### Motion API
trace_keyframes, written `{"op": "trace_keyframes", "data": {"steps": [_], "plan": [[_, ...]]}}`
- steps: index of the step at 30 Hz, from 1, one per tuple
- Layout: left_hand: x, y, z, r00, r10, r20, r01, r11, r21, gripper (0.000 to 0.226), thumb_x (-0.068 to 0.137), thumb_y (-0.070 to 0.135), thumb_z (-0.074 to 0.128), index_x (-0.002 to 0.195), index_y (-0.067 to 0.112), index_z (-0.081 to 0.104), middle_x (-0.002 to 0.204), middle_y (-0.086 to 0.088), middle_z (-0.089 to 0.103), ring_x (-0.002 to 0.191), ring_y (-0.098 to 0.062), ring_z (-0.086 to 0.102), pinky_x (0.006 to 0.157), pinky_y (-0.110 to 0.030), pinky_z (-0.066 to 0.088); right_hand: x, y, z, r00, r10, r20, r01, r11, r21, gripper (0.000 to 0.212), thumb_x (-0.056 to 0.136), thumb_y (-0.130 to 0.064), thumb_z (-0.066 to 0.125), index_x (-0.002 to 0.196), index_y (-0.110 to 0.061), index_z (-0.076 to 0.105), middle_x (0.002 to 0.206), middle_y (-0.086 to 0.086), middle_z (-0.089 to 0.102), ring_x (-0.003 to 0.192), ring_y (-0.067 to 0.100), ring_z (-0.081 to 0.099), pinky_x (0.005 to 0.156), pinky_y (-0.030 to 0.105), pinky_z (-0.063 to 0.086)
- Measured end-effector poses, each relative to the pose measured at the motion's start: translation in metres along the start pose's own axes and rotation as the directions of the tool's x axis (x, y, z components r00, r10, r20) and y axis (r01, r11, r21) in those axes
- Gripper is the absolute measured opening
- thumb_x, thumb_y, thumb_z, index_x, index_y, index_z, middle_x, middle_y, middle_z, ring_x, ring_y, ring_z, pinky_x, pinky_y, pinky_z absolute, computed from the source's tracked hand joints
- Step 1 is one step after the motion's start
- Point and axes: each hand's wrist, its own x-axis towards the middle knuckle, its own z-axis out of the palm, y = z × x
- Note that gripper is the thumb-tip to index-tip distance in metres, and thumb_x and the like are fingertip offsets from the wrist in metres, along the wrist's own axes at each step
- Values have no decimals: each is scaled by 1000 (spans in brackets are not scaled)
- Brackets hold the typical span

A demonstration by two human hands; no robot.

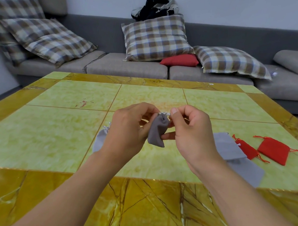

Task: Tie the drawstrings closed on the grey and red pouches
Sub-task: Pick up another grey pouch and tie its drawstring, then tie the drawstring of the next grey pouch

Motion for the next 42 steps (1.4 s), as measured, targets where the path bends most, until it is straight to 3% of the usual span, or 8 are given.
{"op": "trace_keyframes", "data": {"steps": [3,7,12,16,24,29,35,42], "plan": [[-4,3,1,955,-276,112,295,927,-232,11,97,11,59,99,10,70,85,7,72,80,-5,69,67,-16,54,4,10,-3,999,22,35,-20,999,-47,26,101,-17,53,83,-3,67,77,11,69,65,17,67,55,30,57],[-6,12,4,664,-580,473,745,455,-488,28,100,38,50,116,17,59,99,0,75,86,-15,74,70,-27,59,13,22,-4,995,79,56,-76,996,-49,24,100,-18,55,85,-6,70,82,10,73,72,18,70,60,27,57],[-14,-4,18,715,-583,387,695,653,-299,34,83,7,77,113,13,66,98,-7,74,80,-22,74,73,-36,63,17,25,2,981,155,114,-162,985,54,25,100,-17,55,88,-2,71,81,9,71,74,18,68,62,29,59],[-7,-36,8,724,-658,207,661,748,66,12,80,10,73,91,13,73,71,-4,73,63,-21,69,55,-28,56,31,35,-20,977,194,90,-163,949,-269,23,98,-28,57,96,-12,73,90,5,70,76,16,65,68,35,58],[-8,-63,-23,672,-737,74,434,472,767,43,86,31,68,118,7,49,115,-13,56,108,-34,52,74,-40,47,51,54,-87,872,478,105,-178,510,-842,36,57,-25,95,83,-17,72,82,1,69,75,16,64,69,30,50],[-11,-47,1,801,-530,280,331,781,530,63,82,46,73,135,20,50,132,-2,55,120,-23,51,97,-38,47,49,52,-80,795,598,101,-45,225,-973,46,59,-27,95,100,-19,74,106,5,72,98,25,67,88,35,56],[-22,-27,25,732,-346,587,212,935,285,47,84,47,71,125,27,58,118,9,62,102,-6,55,81,-21,45,49,53,-67,800,584,136,50,161,-986,35,76,-22,84,109,-18,73,114,3,70,105,23,66,85,28,53],[-18,-22,27,766,-386,515,416,907,61,54,80,56,71,126,32,55,109,17,61,100,2,58,80,-20,52,54,48,-68,974,151,170,-53,878,-475,9,74,-19,85,77,-20,76,76,1,67,63,10,55,57,21,42]]}}
